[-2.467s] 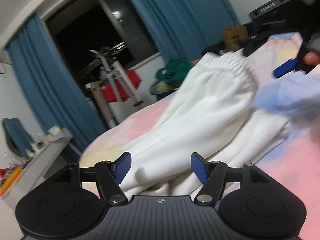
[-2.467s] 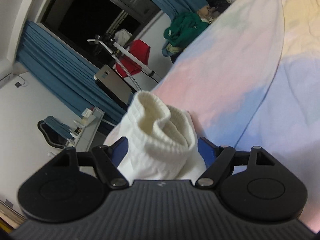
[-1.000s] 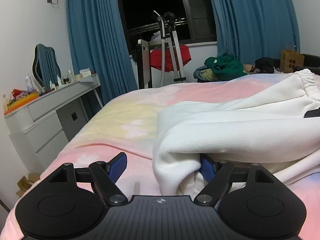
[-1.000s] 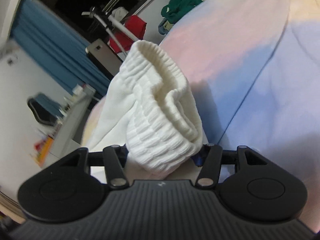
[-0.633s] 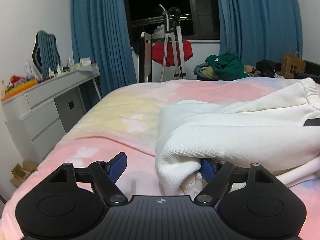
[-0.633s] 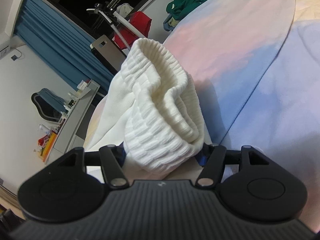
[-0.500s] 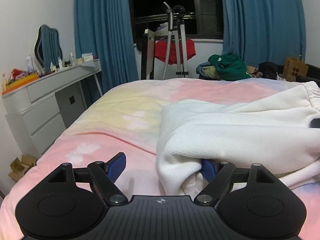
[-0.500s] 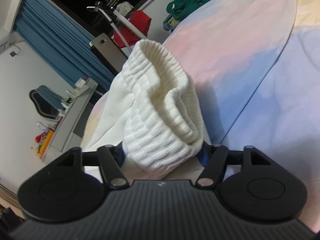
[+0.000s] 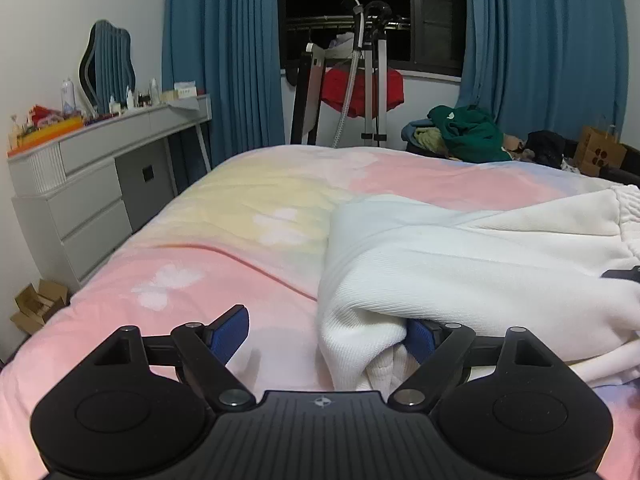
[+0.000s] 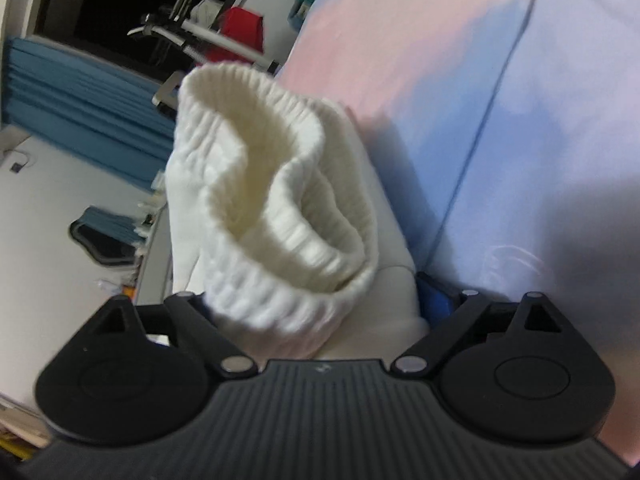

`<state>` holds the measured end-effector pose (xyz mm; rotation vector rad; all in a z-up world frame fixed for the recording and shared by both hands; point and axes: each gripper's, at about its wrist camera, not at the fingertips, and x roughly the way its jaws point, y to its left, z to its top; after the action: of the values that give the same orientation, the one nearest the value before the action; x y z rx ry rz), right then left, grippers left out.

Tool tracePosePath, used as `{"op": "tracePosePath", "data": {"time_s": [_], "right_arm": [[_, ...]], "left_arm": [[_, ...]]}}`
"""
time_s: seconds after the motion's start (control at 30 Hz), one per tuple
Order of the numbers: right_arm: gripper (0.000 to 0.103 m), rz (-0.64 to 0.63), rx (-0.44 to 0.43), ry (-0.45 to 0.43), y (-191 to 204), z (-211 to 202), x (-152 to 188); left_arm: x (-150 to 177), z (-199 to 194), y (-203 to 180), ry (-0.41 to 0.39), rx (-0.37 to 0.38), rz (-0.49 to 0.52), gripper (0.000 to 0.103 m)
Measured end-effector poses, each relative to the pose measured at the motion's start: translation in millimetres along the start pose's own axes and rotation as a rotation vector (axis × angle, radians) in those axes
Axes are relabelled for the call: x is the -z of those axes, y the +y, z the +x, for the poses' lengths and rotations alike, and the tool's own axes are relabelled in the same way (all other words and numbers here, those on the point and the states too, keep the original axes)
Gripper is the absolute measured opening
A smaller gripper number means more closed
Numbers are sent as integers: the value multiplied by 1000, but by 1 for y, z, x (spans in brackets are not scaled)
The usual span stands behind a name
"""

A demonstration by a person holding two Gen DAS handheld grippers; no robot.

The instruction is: Fold clothes

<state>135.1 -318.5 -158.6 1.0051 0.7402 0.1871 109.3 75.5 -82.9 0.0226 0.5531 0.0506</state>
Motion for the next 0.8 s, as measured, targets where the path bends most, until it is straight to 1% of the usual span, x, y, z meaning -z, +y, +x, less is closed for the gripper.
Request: {"op": "tracePosePath", "data": {"time_s": [0.03,0.07,0.1,0.13,0.17,0.2,0.23,0.3,0.37,0.43,0.47,0.5,0.6,0.73,0.8], "right_arm": [[94,-13,6,2,1,1,-1],[90,-26,17,1,3,1,-1],[82,-39,29,0,6,1,-1],[78,-55,53,4,8,1,-2],[71,-66,76,9,11,-1,-2],[66,-69,87,9,14,-3,-2],[64,-72,97,9,16,-5,-3],[58,-83,100,0,20,-9,-2],[57,-96,97,-13,24,-12,0],[57,-108,94,-26,28,-15,2],[57,-114,93,-32,30,-16,3],[57,-121,91,-38,32,-18,4],[57,-140,94,-52,35,-18,6],[57,-156,103,-66,36,-18,6],[57,-162,112,-73,38,-18,8]], "left_arm": [[-1,-1,2,3,6,-8,83],[-1,-4,3,-2,15,-16,83],[-2,-7,4,-8,25,-22,83],[-4,-13,5,-21,42,-23,83],[-5,-20,6,-33,59,-25,83],[-7,-26,7,-46,76,-26,82],[-9,-34,9,-64,96,-34,83],[-12,-48,15,-112,152,-59,88],[-17,-52,24,-135,215,-116,99],[-21,-41,32,-110,253,-201,100],[-23,-31,35,-81,247,-235,100],[-27,-17,38,-34,231,-270,100],[-30,19,48,51,248,-356,100],[-23,54,62,179,354,-448,98],[-20,61,68,205,390,-486,99]]}}
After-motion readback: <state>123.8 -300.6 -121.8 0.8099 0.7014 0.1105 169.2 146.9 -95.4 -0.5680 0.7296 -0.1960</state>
